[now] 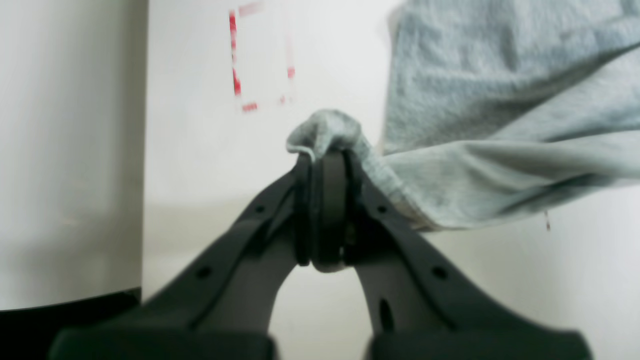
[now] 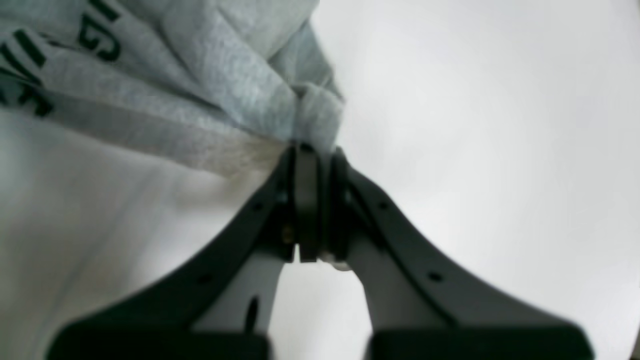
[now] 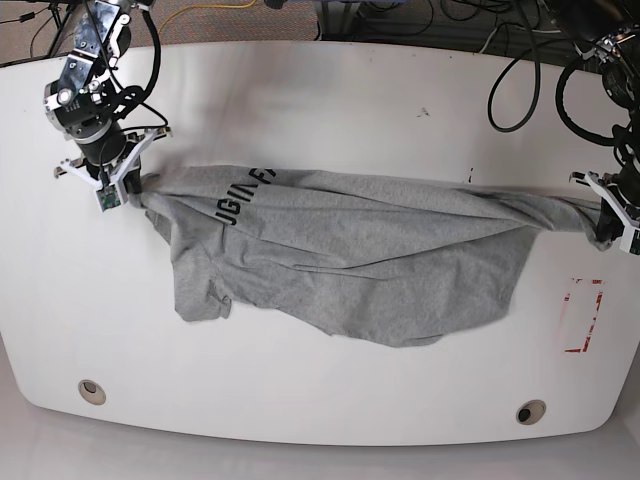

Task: Layout the t-shirt on the table in an organized manner, then fold the t-shirt properly
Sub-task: 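Lay the stretched shirt flat on the table and open the right gripper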

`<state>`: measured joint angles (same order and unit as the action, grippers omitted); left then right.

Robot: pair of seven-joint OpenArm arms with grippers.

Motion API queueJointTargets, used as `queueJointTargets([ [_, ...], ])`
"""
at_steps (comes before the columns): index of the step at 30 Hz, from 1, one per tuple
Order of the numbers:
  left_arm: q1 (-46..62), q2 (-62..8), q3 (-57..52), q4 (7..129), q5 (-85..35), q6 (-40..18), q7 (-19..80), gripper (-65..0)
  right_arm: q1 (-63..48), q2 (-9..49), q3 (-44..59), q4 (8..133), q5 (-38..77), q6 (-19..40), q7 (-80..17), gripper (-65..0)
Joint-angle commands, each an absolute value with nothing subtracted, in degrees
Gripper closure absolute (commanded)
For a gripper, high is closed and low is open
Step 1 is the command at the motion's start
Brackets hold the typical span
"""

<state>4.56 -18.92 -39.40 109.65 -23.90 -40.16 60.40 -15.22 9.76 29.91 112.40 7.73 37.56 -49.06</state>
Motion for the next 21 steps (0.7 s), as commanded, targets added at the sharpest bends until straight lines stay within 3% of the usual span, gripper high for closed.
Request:
queueJointTargets([
  [1, 5.05, -20.09, -40.57, 110.37, -24.13, -40.0, 58.95, -0.6, -16.48, 9.45, 30.2, 113.45, 8.13, 37.49, -46.99, 0.0],
  [21, 10.68, -25.54, -40.48, 100.79, -24.22, -40.0, 50.77, -0.6, -22.81, 6.99, 33.54, 112.4, 8.13, 37.49, -44.62, 0.0],
])
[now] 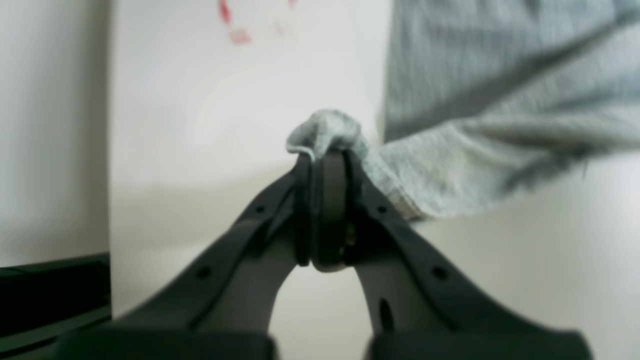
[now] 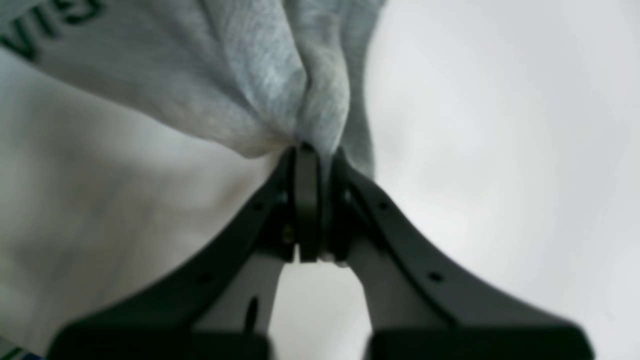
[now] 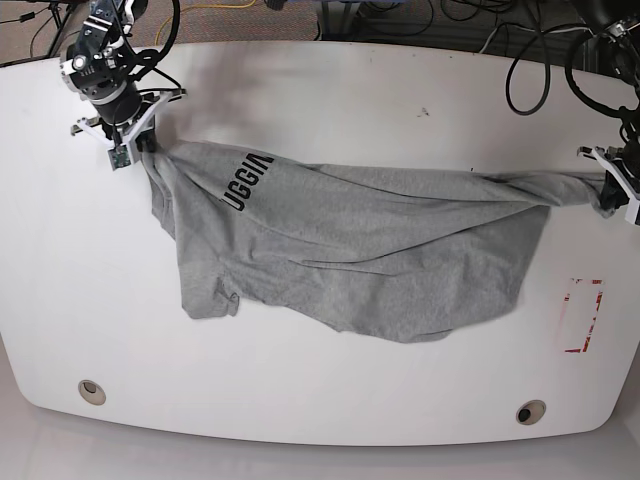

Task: Layout the t-shirt on the table in an organized manner, then fold the t-shirt properly
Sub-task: 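Lay the stretched shirt flat on the table and open the right gripper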

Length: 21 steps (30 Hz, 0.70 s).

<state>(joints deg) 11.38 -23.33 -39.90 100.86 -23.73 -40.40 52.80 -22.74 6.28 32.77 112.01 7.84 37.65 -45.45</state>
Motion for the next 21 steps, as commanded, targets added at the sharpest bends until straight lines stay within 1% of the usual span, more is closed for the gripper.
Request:
queueJointTargets([
  [1, 10.59, -25.71, -40.66, 99.82, -24.22, -40.0, 50.77, -0.6, -22.81, 7.25, 33.8, 111.69, 8.13, 37.49, -44.62, 0.0],
  [4, 10.51, -25.89, -40.84, 98.42, -24.22, -40.0, 50.68, -0.6, -22.9, 7.78, 34.51, 110.81, 8.13, 37.49, -44.62, 0.0],
  [10, 10.68, -28.88, -40.92, 97.63, -24.48, -40.0, 50.68, -0.6, -22.99, 8.13, 36.44, 110.29, 8.13, 38.37, -44.62, 0.0],
  [13, 10.77, -29.05, -40.92, 97.63, -24.22, -40.0, 50.68, -0.6, -22.99, 8.13, 37.58, 110.29, 8.04, 39.96, -44.7, 0.0],
  [21, 10.77, -28.88, -42.68, 97.63, -24.13, -40.0, 50.77, -0.6, -22.99, 8.13, 37.76, 110.29, 8.04, 40.0, -44.88, 0.0],
])
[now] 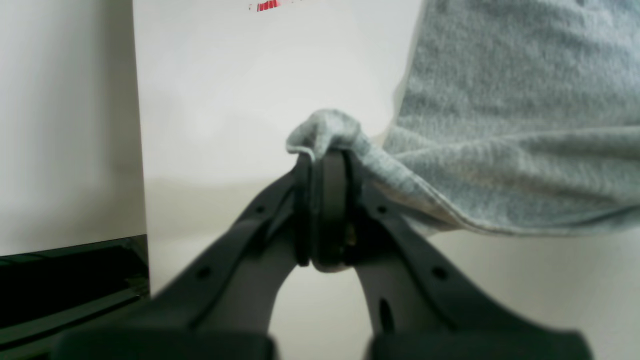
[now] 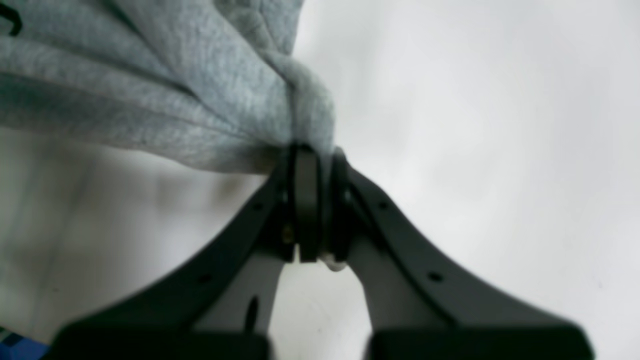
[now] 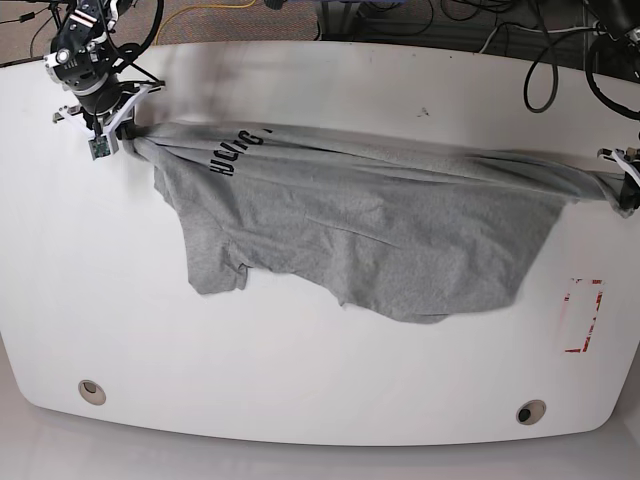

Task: Layout the t-shirt on the table in an organized manner, then fold the t-shirt properly
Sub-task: 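Lay the stretched shirt flat on the table and open the right gripper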

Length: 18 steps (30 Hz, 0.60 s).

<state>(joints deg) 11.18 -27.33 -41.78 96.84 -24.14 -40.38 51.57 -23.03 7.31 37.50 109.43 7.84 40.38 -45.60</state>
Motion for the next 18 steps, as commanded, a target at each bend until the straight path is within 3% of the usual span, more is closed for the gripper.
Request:
queueJointTargets([
  [1, 10.77, -28.88, -42.68, 97.63, -24.13, -40.0, 50.77, -0.6, -22.99, 8.13, 37.76, 110.29, 8.04, 40.0, -44.88, 0.0],
  [18, 10.24, -28.88, -42.51, 97.89, -24.13, -40.0, 50.86, -0.6, -23.16, 8.13, 37.58, 110.73, 8.04, 40.0, -44.97, 0.0],
])
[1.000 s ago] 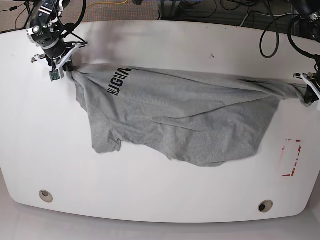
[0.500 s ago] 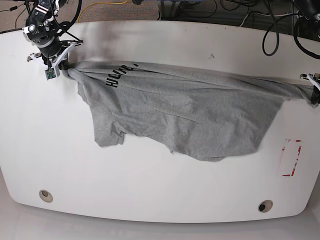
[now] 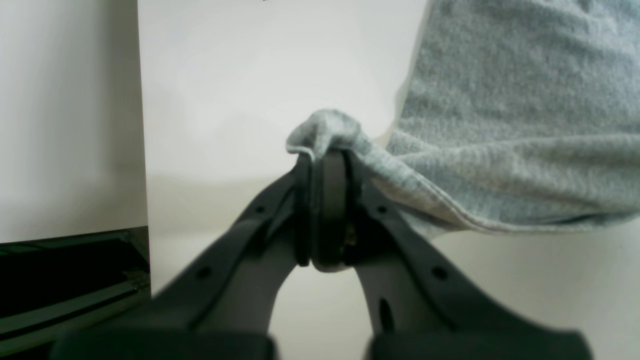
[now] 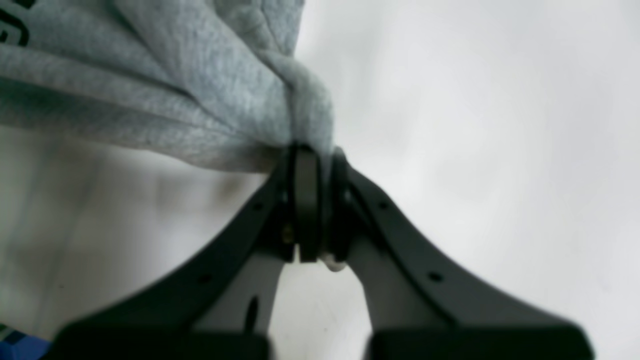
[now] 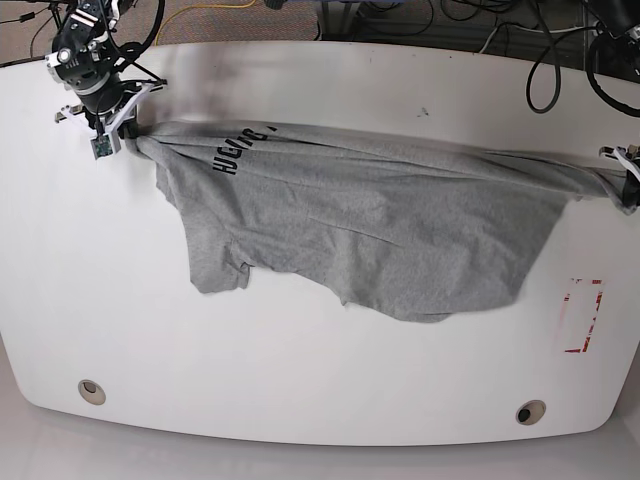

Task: Layout the t-shirt on the table in an organized manner, then fold the t-shirt properly
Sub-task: 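Lay the stretched shirt flat on the table and open the right gripper, then regrasp the shirt edge with the right gripper and pull it toward the robot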

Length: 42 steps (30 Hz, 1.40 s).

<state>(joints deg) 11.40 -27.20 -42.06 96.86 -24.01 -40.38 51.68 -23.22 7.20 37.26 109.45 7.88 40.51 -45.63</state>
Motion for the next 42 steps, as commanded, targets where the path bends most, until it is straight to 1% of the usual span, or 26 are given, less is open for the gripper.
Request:
queueJointTargets([
  [1, 10.15, -28.88, -42.51, 97.89, -24.13, -40.0, 50.86, -0.7, -23.16, 8.13, 37.58, 110.73, 8.04, 40.0, -44.97, 0.0],
  [8, 11.3, -28.7, -42.59, 97.8, -24.04, -40.0, 50.95, -0.8, -24.4, 7.69, 37.58, 110.55, 8.04, 40.0, -45.05, 0.0],
  [19, 13.76, -28.53, -42.77, 97.98, -24.13, -40.0, 50.95, -0.6, -25.8, 4.88, 37.49, 110.64, 8.13, 40.0, -45.05, -1.0],
  [21, 13.93, -28.53, -42.86, 97.89, -24.13, -40.0, 50.95, -0.6, -25.89, 4.18, 37.49, 110.64, 8.04, 40.0, -45.05, -4.4],
  [23, 14.02, -28.53, -42.95, 97.89, -24.13, -40.0, 50.95, -0.6, -26.51, 3.82, 37.49, 110.64, 8.04, 40.0, -45.05, -11.3],
  [26, 14.02, -28.53, -42.95, 97.89, -24.13, -40.0, 50.95, -0.6, -27.21, 3.21, 37.41, 111.16, 8.04, 40.0, -45.05, -24.1],
  [27, 14.11, -28.53, -42.95, 97.89, -24.13, -40.0, 50.95, -0.6, -27.3, 2.77, 37.41, 111.6, 8.04, 40.0, -45.05, -30.1],
  [28, 14.2, -28.53, -42.95, 97.89, -24.13, -40.0, 50.95, -0.6, -27.47, 2.59, 37.41, 112.04, 8.04, 40.0, -45.05, -33.6],
  [29, 14.37, -28.53, -42.95, 97.98, -24.13, -40.0, 50.95, -0.6, -27.74, 2.15, 37.41, 112.75, 8.04, 40.0, -45.05, -38.7],
  [32, 14.37, -28.53, -42.95, 97.98, -24.13, -40.0, 50.95, -0.6, -28.88, 1.45, 37.58, 115.03, 8.31, 40.0, -45.05, -47.2],
  [34, 14.37, -28.53, -42.95, 98.07, -24.13, -40.0, 50.95, -0.6, -28.88, 1.01, 37.58, 116.35, 8.4, 40.0, -45.05, -47.7],
  [38, 14.37, -28.53, -42.86, 98.15, -24.13, -40.0, 50.95, -0.6, -27.82, 0.13, 37.41, 116.88, 8.66, 40.0, -44.97, -46.5],
  [42, 14.37, -28.53, -42.68, 98.15, -24.13, -40.0, 50.95, -0.6, -24.84, 0.31, 37.58, 116.79, 11.74, 40.0, -46.29, -46.1],
])
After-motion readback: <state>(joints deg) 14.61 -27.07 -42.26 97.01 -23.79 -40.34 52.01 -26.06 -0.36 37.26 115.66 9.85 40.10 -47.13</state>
